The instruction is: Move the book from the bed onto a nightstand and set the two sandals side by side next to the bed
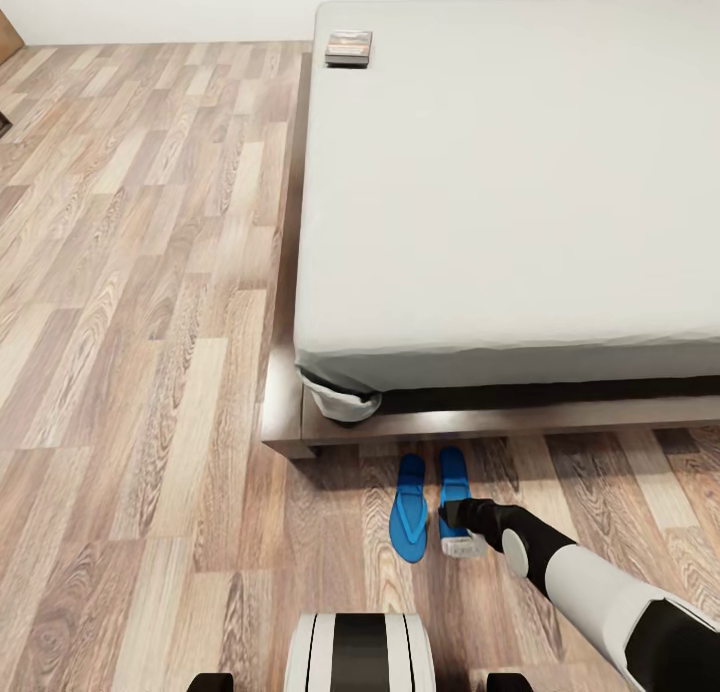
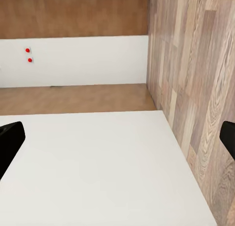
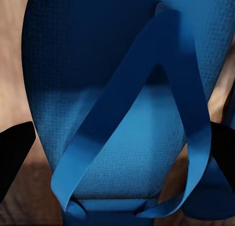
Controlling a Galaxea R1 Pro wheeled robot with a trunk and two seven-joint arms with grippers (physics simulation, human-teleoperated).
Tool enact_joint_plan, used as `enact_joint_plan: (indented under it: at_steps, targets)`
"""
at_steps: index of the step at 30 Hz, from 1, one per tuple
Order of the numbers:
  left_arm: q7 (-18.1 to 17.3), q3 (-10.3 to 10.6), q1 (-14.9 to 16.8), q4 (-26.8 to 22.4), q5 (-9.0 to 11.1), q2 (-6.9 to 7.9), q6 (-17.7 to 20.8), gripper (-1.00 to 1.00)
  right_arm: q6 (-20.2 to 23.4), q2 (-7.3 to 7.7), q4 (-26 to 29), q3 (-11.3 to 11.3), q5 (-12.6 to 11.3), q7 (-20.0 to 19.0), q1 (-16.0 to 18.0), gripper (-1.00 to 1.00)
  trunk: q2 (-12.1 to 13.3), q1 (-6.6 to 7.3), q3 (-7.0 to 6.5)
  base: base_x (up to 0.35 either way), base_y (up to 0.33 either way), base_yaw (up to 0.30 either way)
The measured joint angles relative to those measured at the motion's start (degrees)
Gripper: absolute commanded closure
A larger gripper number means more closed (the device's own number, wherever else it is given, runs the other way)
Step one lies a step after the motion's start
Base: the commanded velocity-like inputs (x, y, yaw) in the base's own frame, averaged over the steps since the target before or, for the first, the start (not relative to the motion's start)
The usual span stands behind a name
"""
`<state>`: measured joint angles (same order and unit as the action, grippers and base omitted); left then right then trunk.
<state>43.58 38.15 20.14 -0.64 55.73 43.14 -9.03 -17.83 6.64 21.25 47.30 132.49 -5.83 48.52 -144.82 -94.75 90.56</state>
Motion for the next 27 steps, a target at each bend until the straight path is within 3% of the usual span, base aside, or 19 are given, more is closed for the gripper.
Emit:
enact_joint_plan:
  at_steps: [10,13,23,27]
  targets:
    - [0.0,0.0,0.0,0.0,0.0,0.00,0.0,-1.00,0.0,-0.01,0.0,0.0,0.1,0.0,0.5,1.00,0.0,0.00,0.00,0.000,0.000,0.000]
    - [0.0,0.0,0.0,0.0,0.0,0.00,0.0,-1.00,0.0,-0.01,0.0,0.0,0.1,0.0,0.7,1.00,0.0,-0.08,0.66,0.000,0.000,0.000]
    - [0.0,0.0,0.0,0.0,0.0,0.00,0.1,-1.00,0.0,-0.01,0.0,0.0,0.1,0.0,1.3,1.00,0.0,-0.08,0.66,0.000,0.000,0.000]
    - [0.0,0.0,0.0,0.0,0.0,0.00,0.1,-1.00,0.0,-0.01,0.0,0.0,0.1,0.0,1.6,1.00,-0.1,-0.15,1.33,0.000,0.000,0.000]
